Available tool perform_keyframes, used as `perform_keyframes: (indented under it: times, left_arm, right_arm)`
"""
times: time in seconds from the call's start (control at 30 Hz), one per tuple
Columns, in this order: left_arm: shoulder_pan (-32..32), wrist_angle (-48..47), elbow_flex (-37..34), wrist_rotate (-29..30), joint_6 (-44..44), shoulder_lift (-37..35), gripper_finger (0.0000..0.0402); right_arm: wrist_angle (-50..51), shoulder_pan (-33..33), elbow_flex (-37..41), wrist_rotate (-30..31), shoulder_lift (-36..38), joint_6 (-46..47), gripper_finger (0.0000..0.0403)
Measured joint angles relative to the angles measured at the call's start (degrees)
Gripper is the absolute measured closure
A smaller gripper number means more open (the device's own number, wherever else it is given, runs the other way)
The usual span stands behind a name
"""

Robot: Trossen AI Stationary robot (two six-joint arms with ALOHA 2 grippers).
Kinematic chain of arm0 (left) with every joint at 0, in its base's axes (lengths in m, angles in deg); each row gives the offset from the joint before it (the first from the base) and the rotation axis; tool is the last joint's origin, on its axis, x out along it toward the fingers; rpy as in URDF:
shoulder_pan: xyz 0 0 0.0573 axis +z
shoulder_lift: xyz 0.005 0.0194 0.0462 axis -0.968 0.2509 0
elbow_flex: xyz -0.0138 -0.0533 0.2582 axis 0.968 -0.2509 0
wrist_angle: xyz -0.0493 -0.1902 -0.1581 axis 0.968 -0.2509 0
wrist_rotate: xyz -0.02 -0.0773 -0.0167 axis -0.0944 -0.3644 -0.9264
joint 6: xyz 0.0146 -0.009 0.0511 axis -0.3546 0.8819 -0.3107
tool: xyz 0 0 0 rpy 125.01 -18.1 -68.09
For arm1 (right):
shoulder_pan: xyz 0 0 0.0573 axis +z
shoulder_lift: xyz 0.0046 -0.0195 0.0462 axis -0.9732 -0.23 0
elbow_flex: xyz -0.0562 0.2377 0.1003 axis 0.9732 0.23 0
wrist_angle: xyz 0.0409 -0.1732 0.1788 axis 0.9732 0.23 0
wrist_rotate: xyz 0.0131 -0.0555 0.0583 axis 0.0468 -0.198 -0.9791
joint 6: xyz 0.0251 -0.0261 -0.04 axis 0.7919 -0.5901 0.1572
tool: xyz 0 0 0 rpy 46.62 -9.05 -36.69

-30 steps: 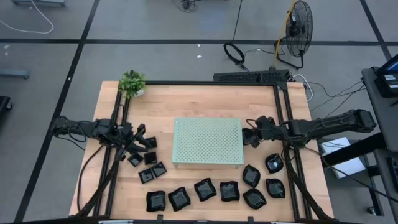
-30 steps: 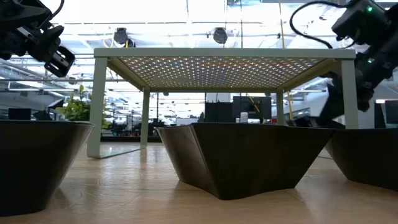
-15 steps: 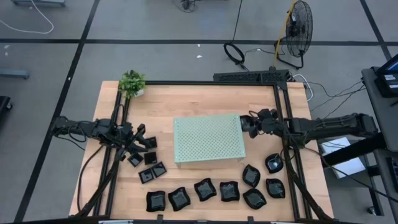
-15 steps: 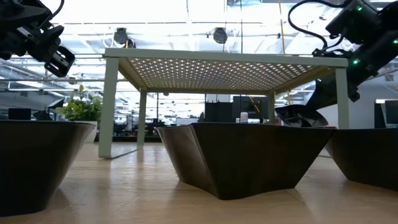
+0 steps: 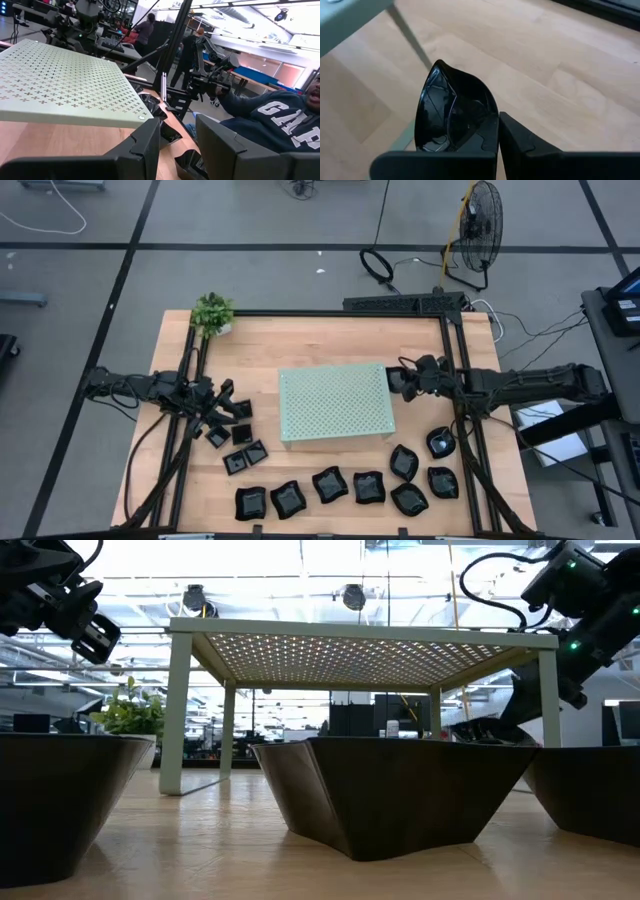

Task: Pick & Place Mini shaped plates
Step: Put the leaf-shaped plate on the shelf

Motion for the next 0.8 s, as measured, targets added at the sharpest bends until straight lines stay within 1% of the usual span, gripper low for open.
perform_keyframes:
  times: [0.13, 0.2, 0.27, 0.33, 0.43, 0.53, 0.67, 0.8]
  left_arm:
    - [0.0, 0.0, 0.0, 0.0, 0.0, 0.0, 0.0272]
    - [0.0, 0.0, 0.0, 0.0, 0.0, 0.0, 0.0272]
    - [0.0, 0.0, 0.0, 0.0, 0.0, 0.0, 0.0272]
    - [0.0, 0.0, 0.0, 0.0, 0.0, 0.0, 0.0272]
    - [0.0, 0.0, 0.0, 0.0, 0.0, 0.0, 0.0272]
    - [0.0, 0.0, 0.0, 0.0, 0.0, 0.0, 0.0272]
    - [0.0, 0.0, 0.0, 0.0, 0.0, 0.0, 0.0272]
    - [0.0, 0.0, 0.0, 0.0, 0.0, 0.0, 0.0272]
  right_arm:
    - [-2.4, -1.9, 0.0, 5.1, 0.0, -3.4, 0.0403]
    - [-5.7, -3.5, 0.0, 7.6, 0.0, -6.9, 0.0403]
    - [-10.5, -5.5, 0.0, 7.9, -0.4, -10.8, 0.0403]
    - [-16.3, -7.6, 0.0, 6.6, -1.3, -14.5, 0.0403]
    - [-23.8, -10.8, 0.0, 1.9, -3.8, -19.5, 0.0403]
    - [-28.7, -13.6, 0.0, -2.8, -7.3, -23.2, 0.0403]
    - [-30.4, -15.8, 0.0, -9.6, -11.5, -24.1, 0.0403]
    - [-31.0, -16.0, 0.0, -12.0, -12.7, -23.1, 0.0403]
